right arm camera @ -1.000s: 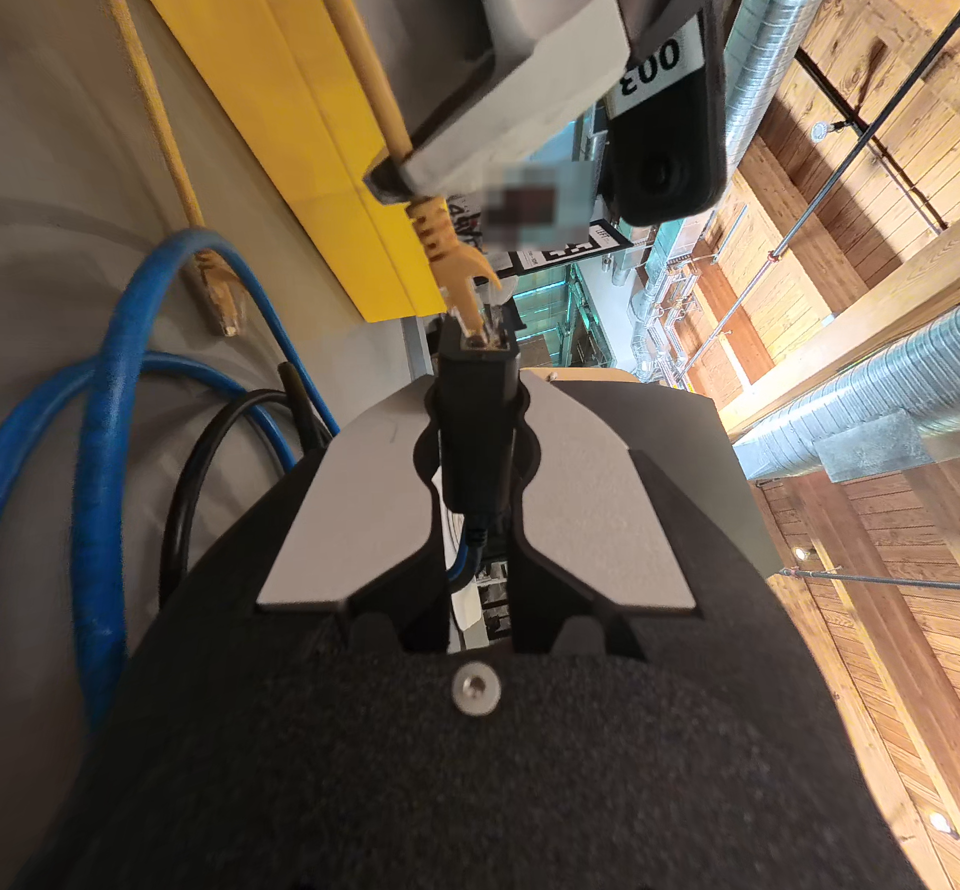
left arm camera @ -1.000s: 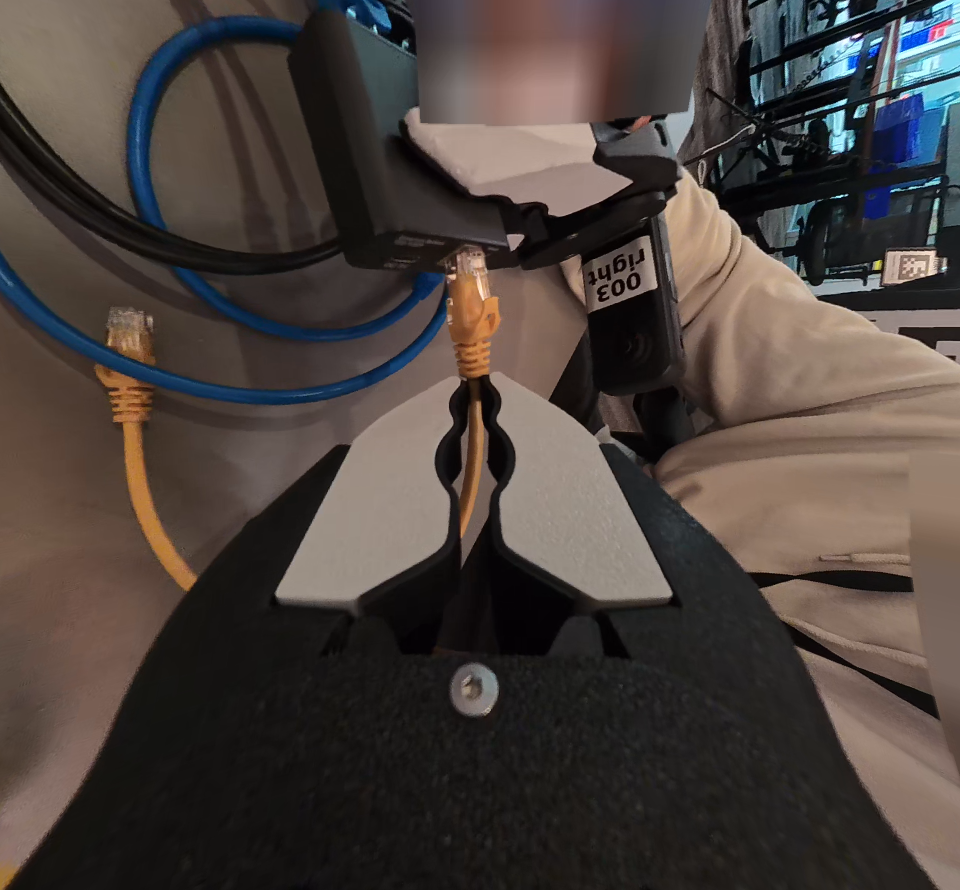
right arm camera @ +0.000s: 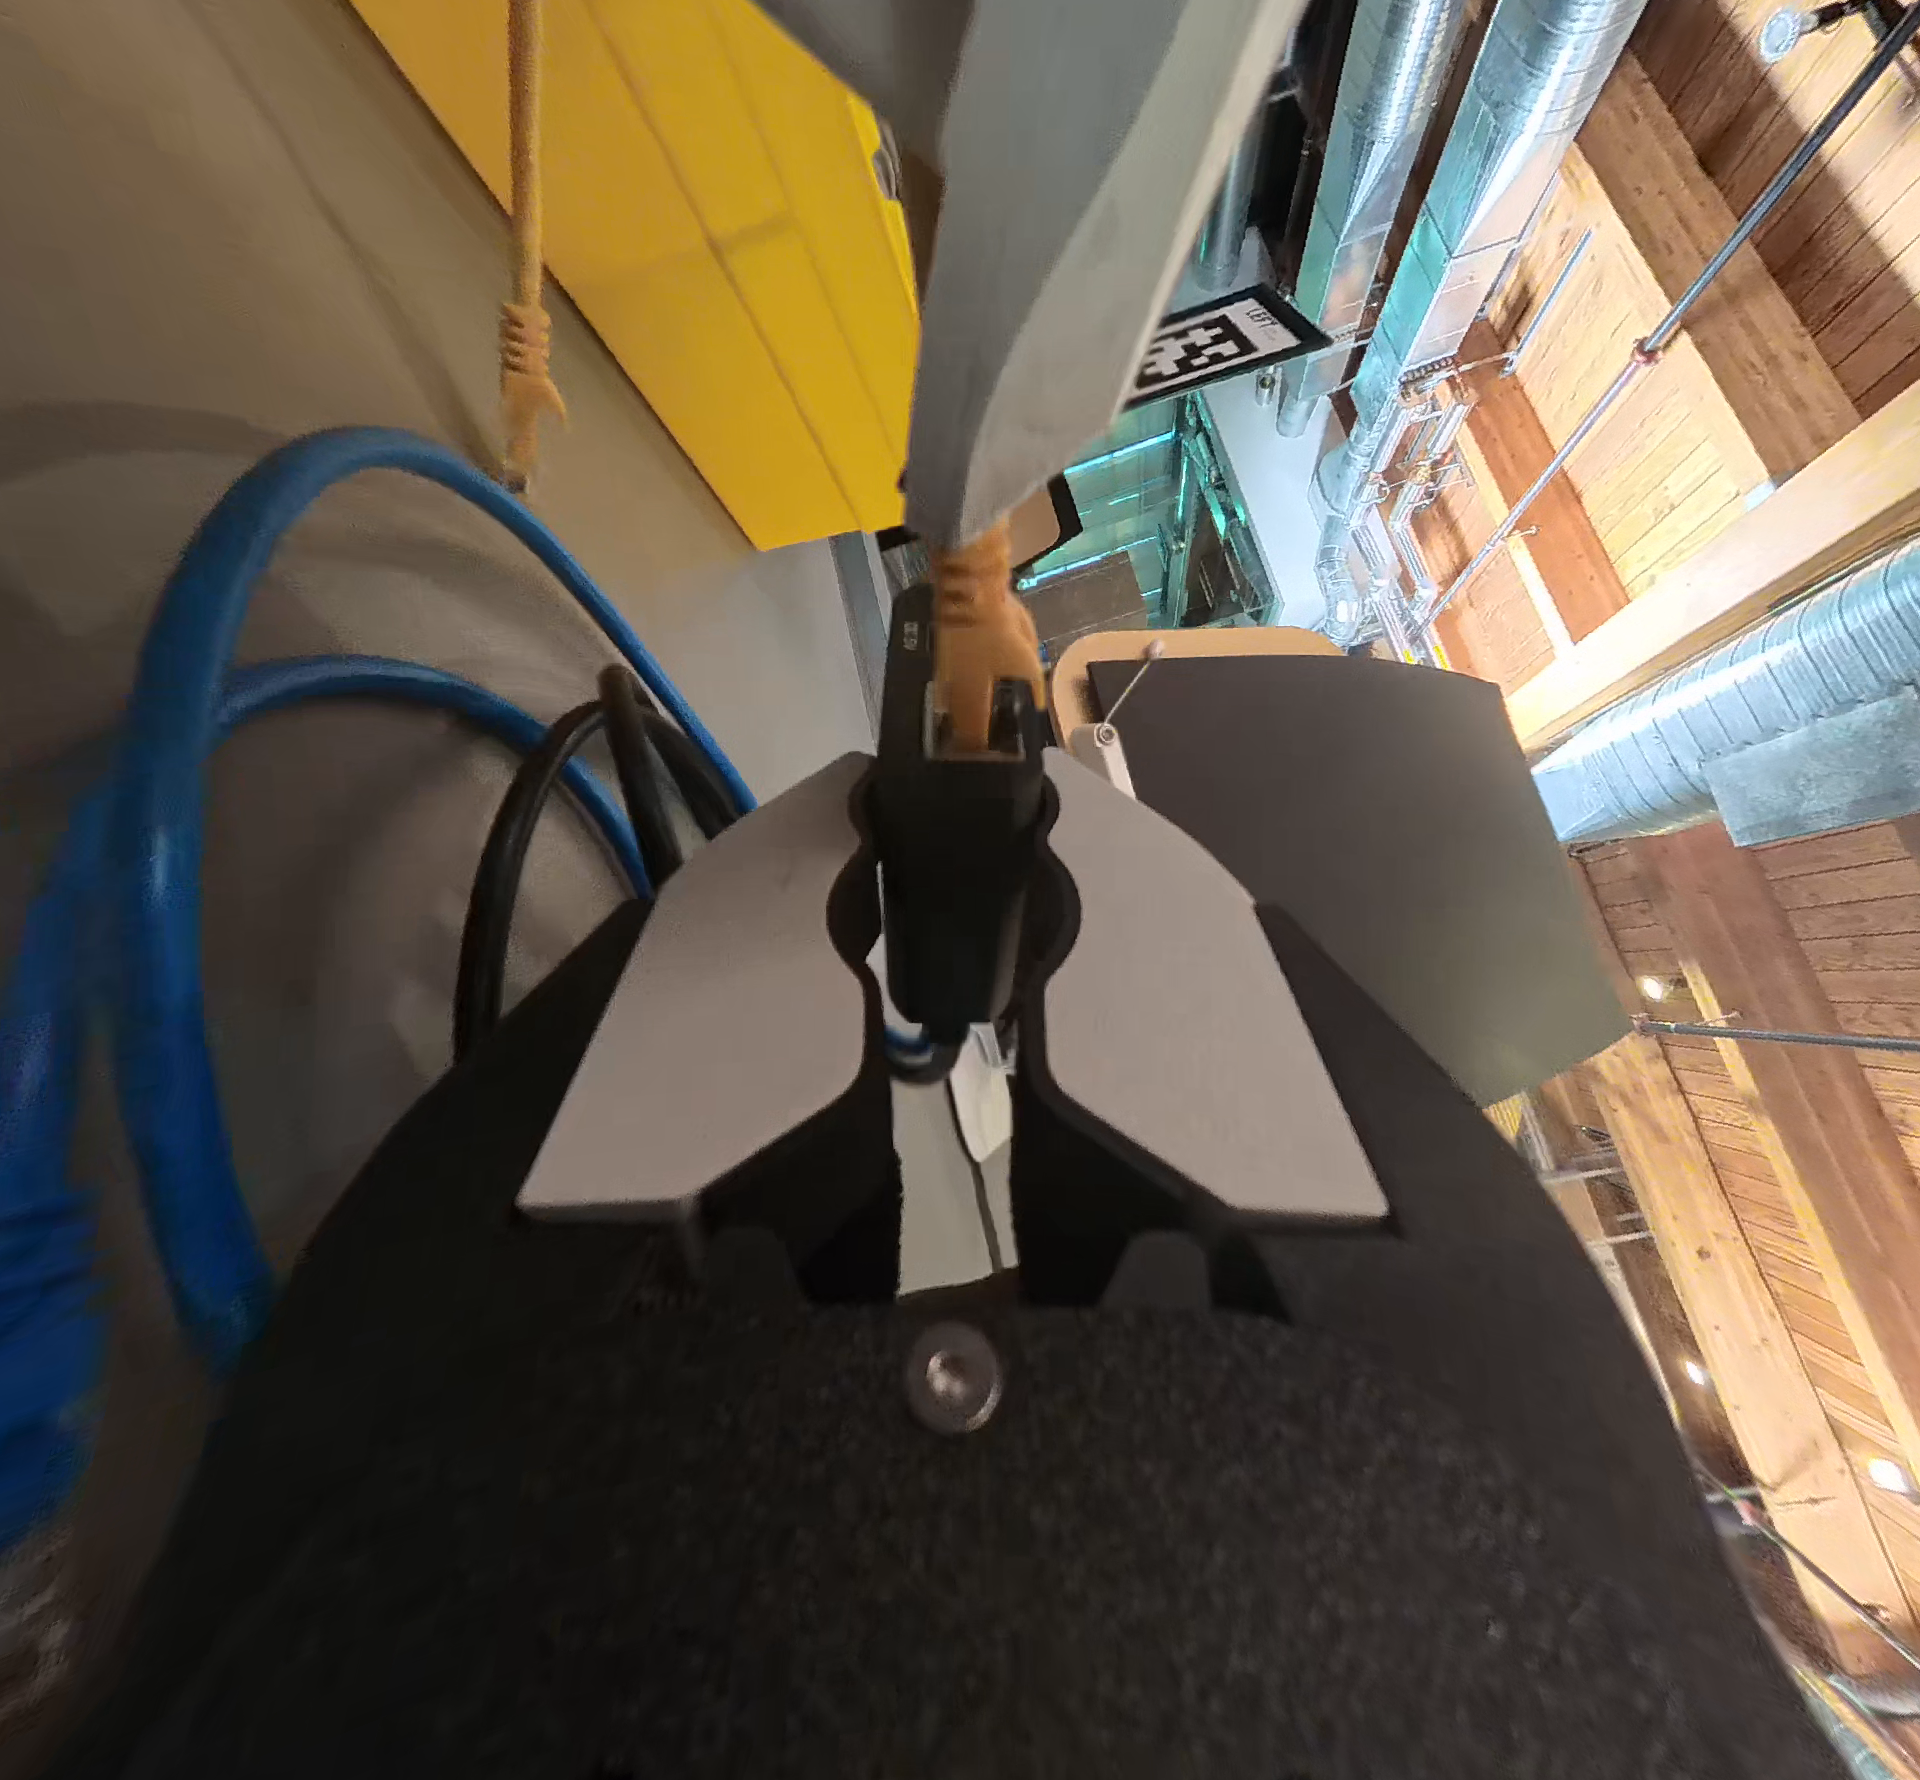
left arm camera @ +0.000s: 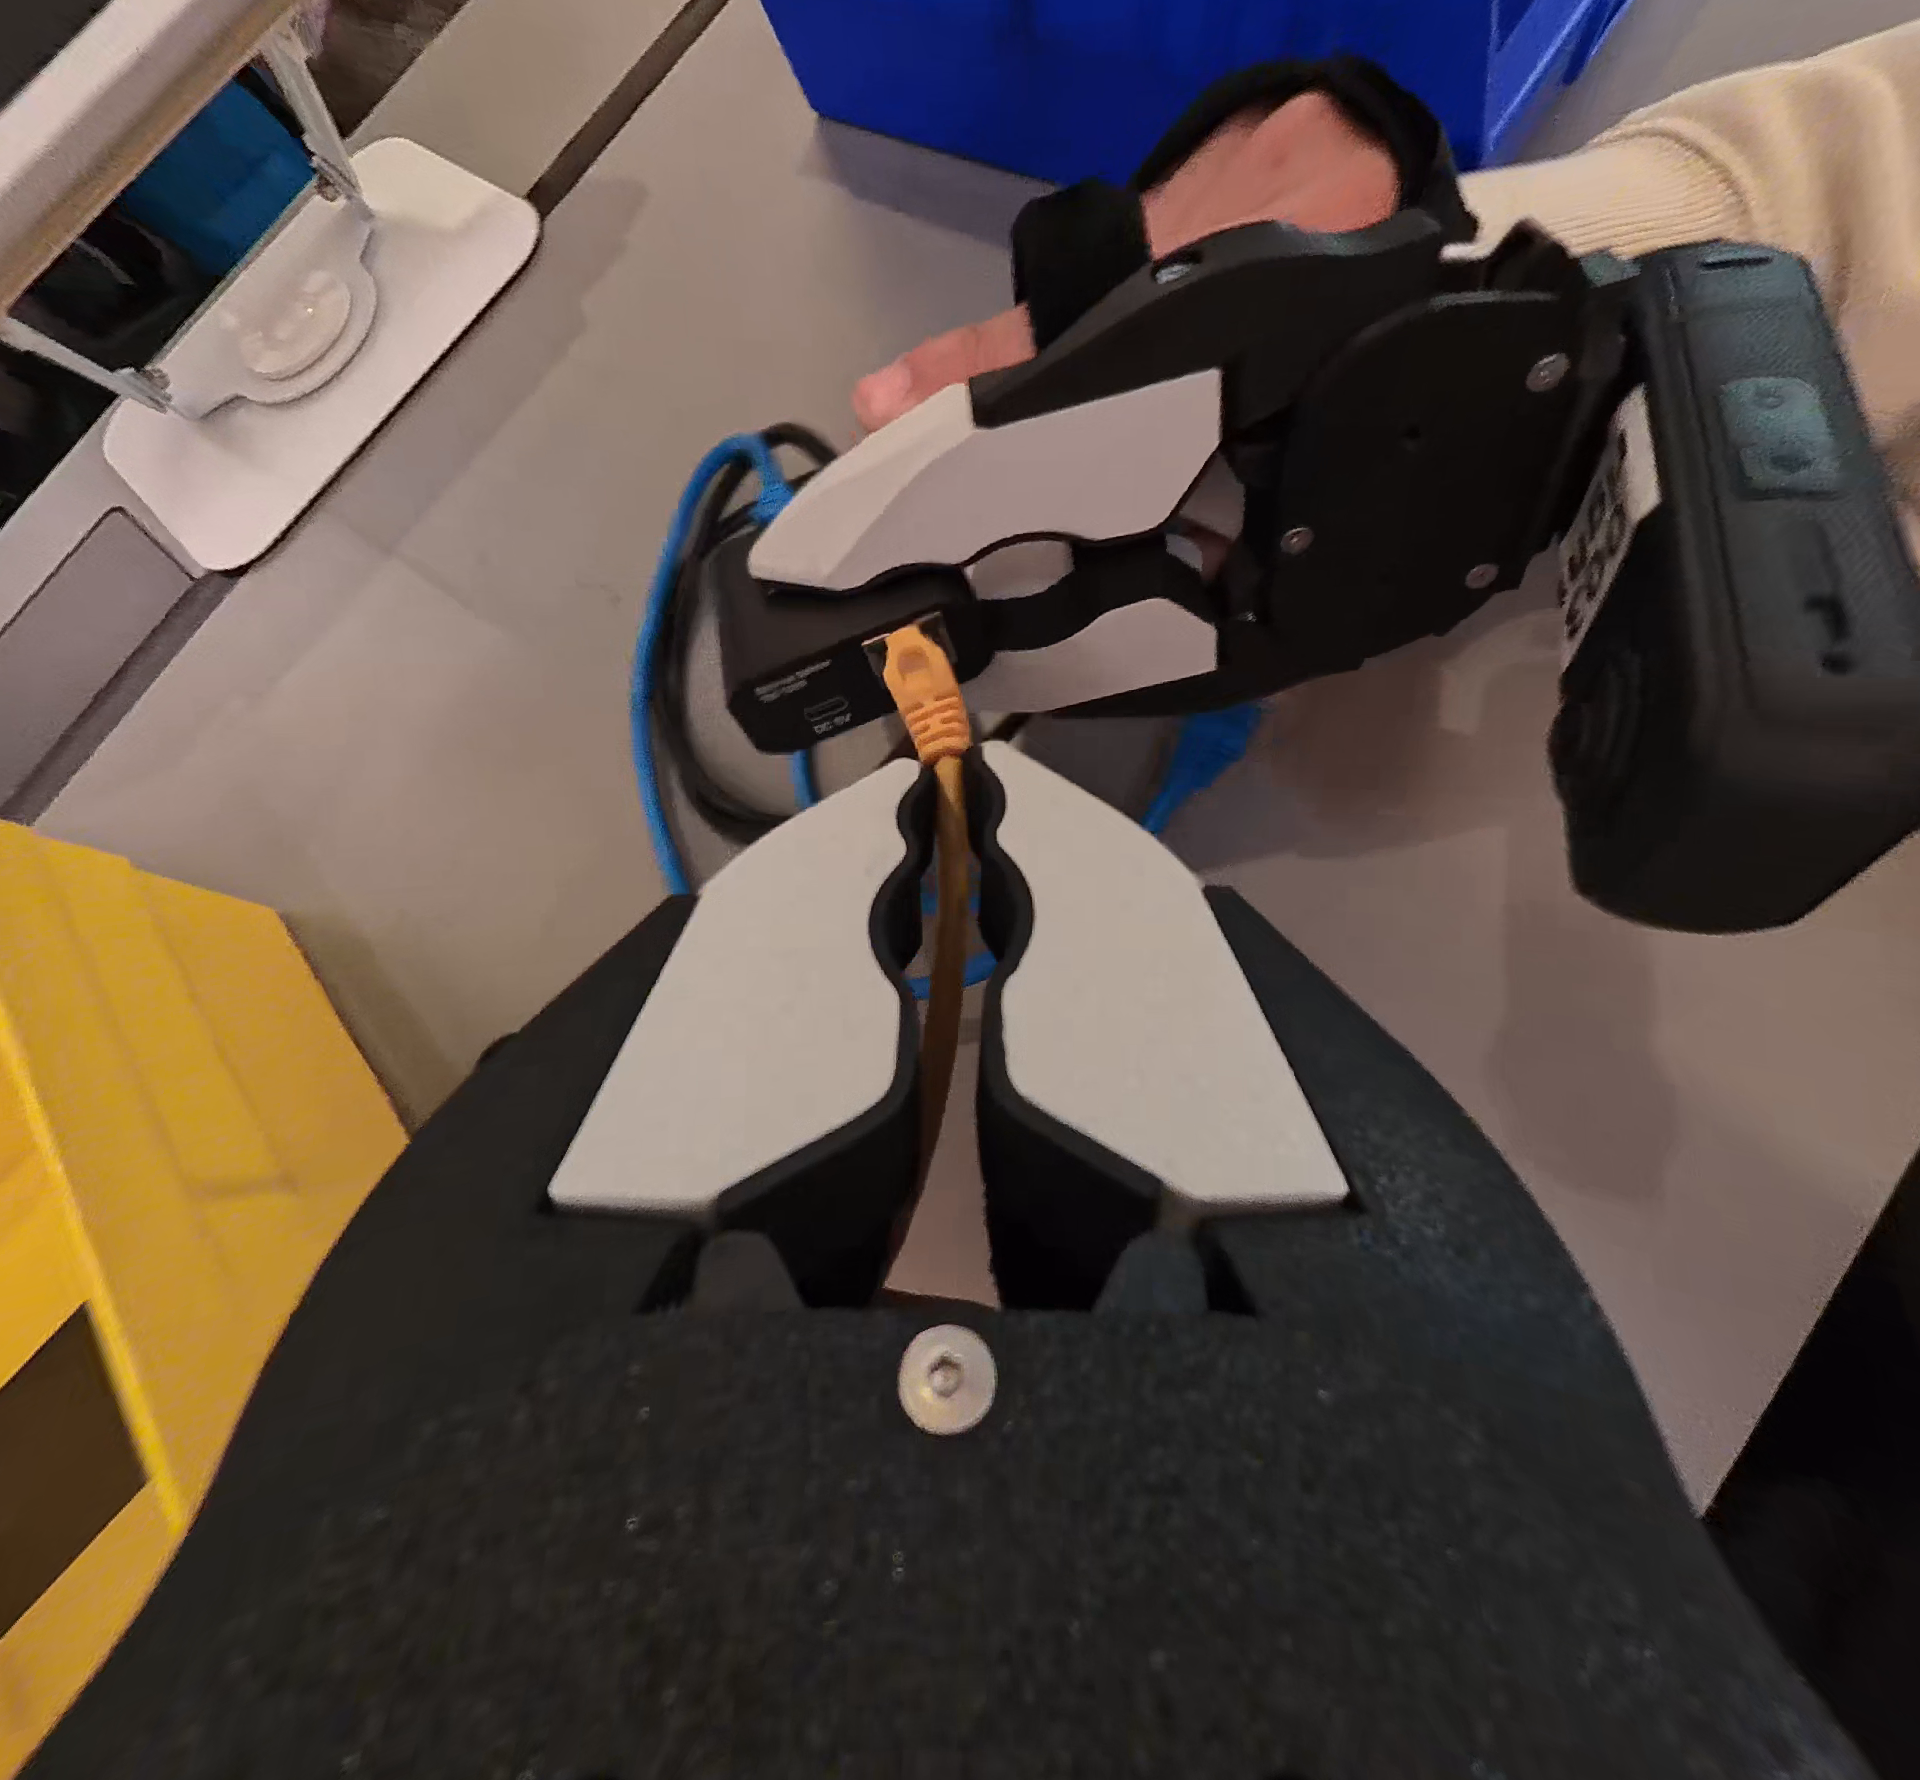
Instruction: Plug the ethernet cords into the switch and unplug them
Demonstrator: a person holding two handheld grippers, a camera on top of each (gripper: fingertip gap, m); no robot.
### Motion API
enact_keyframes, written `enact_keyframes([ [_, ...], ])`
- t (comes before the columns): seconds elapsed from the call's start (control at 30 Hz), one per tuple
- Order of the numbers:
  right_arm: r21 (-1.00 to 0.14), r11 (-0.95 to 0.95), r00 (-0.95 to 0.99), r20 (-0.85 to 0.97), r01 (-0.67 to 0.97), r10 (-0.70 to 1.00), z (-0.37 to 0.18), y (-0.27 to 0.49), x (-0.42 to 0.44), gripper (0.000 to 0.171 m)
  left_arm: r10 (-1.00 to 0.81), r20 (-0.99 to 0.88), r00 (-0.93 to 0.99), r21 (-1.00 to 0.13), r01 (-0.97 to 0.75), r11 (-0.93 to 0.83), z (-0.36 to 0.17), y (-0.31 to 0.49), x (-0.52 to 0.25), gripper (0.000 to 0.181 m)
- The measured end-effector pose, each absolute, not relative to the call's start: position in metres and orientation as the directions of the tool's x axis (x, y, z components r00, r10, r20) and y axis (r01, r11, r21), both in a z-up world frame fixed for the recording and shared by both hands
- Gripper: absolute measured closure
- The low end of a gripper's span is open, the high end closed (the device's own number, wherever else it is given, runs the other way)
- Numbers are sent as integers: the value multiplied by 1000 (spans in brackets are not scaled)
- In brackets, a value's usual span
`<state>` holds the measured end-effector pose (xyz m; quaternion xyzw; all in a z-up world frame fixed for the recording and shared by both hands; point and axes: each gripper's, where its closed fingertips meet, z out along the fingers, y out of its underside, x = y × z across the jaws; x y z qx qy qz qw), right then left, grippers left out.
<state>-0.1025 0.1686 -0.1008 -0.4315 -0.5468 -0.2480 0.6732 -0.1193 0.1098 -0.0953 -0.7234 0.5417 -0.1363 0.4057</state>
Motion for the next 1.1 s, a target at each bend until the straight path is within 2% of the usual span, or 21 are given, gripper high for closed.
enact_keyframes([
  [0.23,-367,528,310,930,766,196,-102,170,-106,147,-860,-237,452,-775,-622,-113,-93,106,-120,176],
  [0.4,-410,486,344,912,772,222,-99,176,-95,147,-882,-88,462,-885,-443,-143,-74,41,-144,165],
  [0.5,-474,449,394,880,757,265,-96,182,-89,147,-888,31,459,-908,-359,-218,-96,-2,-175,165],
  [0.67,-533,355,439,842,768,314,-75,194,-79,147,-857,109,504,-871,-367,-326,-140,-22,-214,161],
  [0.9,-600,178,534,787,780,309,40,224,-25,147,-836,-66,545,-855,-463,-235,-140,6,-241,161],
  [1.1,-583,90,564,808,808,169,176,234,48,147,-814,-32,580,-853,-441,-281,-140,14,-253,161],
])
